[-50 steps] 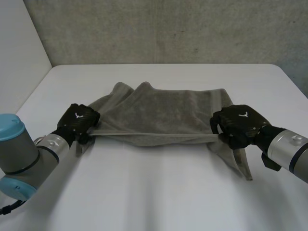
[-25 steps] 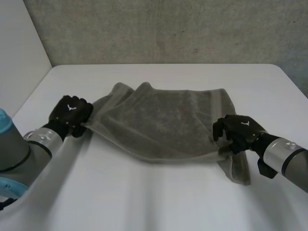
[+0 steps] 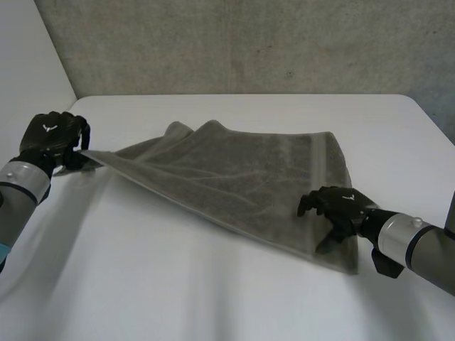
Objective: Fold the towel.
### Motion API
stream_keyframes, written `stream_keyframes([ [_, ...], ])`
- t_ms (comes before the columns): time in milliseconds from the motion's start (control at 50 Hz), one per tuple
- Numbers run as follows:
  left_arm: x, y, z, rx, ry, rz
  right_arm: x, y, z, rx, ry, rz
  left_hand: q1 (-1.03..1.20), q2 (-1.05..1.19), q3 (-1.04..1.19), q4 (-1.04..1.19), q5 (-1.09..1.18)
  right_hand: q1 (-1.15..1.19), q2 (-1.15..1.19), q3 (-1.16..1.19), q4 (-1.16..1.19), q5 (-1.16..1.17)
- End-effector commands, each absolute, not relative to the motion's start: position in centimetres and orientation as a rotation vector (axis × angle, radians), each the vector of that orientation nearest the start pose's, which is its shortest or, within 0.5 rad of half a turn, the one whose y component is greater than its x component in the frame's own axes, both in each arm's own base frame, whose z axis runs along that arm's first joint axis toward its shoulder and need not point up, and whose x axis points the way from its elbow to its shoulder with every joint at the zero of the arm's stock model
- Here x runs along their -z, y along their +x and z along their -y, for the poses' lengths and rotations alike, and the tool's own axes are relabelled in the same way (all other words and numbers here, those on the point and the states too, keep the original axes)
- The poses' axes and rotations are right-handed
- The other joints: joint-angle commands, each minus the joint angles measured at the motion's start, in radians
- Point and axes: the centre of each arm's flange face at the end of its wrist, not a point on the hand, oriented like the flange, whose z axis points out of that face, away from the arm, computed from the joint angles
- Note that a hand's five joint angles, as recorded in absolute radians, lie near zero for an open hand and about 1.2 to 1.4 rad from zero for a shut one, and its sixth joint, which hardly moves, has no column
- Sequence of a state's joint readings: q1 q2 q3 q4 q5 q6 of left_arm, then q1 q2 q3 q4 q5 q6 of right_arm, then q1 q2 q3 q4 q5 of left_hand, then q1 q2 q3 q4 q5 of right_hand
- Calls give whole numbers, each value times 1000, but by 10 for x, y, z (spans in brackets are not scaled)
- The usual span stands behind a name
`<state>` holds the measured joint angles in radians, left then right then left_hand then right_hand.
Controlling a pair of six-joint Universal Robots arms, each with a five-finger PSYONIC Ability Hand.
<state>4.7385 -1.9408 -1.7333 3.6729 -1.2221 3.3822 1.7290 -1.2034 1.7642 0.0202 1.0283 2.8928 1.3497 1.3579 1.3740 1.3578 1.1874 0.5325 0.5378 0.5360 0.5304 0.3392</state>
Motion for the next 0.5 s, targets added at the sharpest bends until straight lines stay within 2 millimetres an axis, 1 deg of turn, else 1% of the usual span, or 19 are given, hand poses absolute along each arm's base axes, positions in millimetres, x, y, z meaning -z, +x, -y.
stream_keyframes([
  [20, -185, -150, 363, 2248, 600, -2182, -146, 216, 255, 1326, -960, -2311, 47, 38, 22, 38, 34, -10, -15, -14, -8, 9],
  [100, -184, -150, 363, 2242, 596, -2190, -139, 220, 248, 1281, -1025, -2332, 47, 38, 22, 38, 34, -7, -12, -11, -5, 12],
  [500, -182, -150, 362, 2233, 594, -2202, -129, 227, 240, 1237, -1066, -2311, 47, 38, 22, 38, 34, 16, 11, 13, 18, 35],
])
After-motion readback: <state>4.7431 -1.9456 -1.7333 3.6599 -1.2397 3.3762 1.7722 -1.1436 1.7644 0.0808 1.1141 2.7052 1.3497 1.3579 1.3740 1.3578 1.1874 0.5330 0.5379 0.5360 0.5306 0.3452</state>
